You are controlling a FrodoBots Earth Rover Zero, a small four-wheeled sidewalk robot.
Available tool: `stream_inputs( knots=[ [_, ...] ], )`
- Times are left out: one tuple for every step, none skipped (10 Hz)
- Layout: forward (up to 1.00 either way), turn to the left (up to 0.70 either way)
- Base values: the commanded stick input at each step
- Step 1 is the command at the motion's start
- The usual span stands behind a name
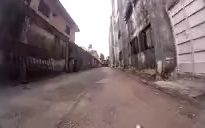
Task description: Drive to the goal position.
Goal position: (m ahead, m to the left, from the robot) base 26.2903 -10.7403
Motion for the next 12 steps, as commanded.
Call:
stream_inputs(
  knots=[
    [1.00, 0.42],
    [1.00, 0.42],
    [1.00, 0.42],
    [1.00, 0.42],
    [1.00, 0.22],
    [1.00, 0.02],
    [1.00, 0.02],
    [1.00, 0.03],
    [1.00, 0.03],
    [1.00, 0.03],
    [1.00, 0.03],
    [1.00, 0.03]
  ],
)
